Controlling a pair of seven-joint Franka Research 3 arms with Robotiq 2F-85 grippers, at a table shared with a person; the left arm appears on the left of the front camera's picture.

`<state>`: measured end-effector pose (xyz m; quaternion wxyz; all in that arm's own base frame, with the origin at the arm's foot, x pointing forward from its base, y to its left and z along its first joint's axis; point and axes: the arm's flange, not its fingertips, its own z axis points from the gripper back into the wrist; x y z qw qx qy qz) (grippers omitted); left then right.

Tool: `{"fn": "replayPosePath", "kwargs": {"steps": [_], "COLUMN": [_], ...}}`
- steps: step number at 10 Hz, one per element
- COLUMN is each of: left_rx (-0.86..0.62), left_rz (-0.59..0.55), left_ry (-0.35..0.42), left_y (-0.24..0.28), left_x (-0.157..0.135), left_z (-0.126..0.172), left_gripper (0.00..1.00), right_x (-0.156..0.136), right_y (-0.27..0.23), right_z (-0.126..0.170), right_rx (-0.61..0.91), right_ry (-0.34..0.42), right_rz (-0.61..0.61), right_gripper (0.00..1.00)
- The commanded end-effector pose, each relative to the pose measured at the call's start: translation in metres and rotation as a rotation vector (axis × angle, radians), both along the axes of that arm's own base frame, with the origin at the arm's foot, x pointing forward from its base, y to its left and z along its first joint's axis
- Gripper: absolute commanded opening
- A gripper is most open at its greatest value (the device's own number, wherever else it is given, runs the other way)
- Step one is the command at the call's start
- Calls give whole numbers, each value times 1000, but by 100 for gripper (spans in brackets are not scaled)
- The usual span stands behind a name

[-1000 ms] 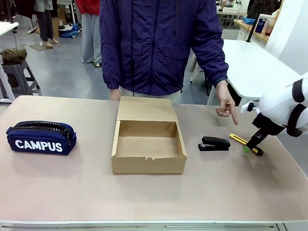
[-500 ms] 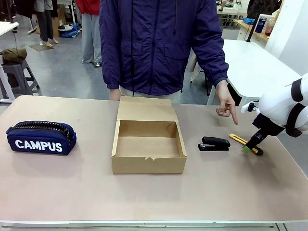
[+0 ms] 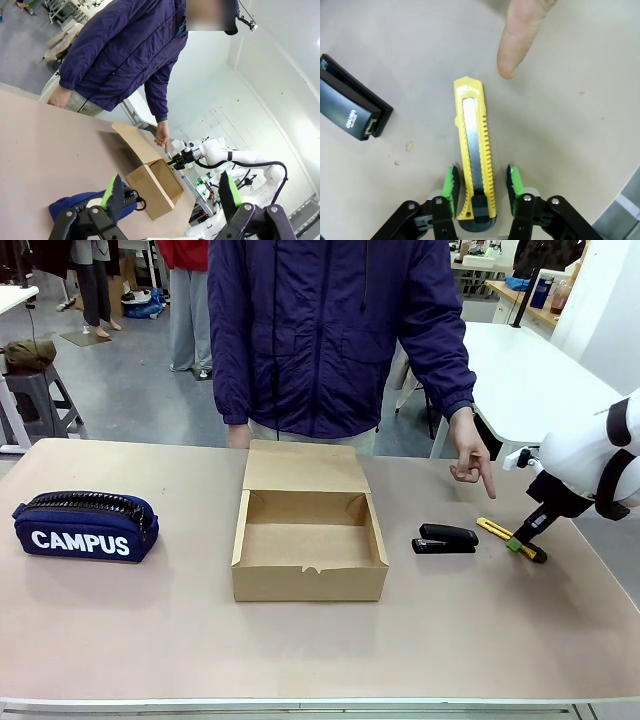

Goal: Pack the item into the box.
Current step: Pick up the item indicated by the person and place it inside the Mailer Box.

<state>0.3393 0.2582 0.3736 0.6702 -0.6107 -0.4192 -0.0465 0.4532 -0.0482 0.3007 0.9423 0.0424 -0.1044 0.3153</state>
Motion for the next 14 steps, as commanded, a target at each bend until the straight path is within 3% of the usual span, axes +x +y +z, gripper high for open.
{"fn": "replayPosePath", "kwargs": {"steps": [1,2,7,10,12,13,14], "left_rx": [14,14,14,14,14,14,14], "left_rz": [-5,-5,-5,-5,-5,-5,-5], "left_ry": [-9,-9,-9,-9,-9,-9,-9], "left_y": [1,1,1,1,1,1,1], "left_x": [0,0,0,0,0,0,0], "left_z": [-1,-1,-1,-1,-1,-1,-1], "left_gripper": [100,100,100,100,100,100,100], "right_x": [1,1,-6,-47,-68,-72,-76], "right_y": [-1,-2,-4,-11,3,19,41], "right_z": [-8,-8,-2,76,118,134,152], "right_rx": [6,3,13,-64,1,26,50], "right_ry": [27,31,57,26,-5,-50,-82], "right_rz": [8,12,29,68,99,92,149], "right_gripper": [7,0,0,0,0,15,15]}}
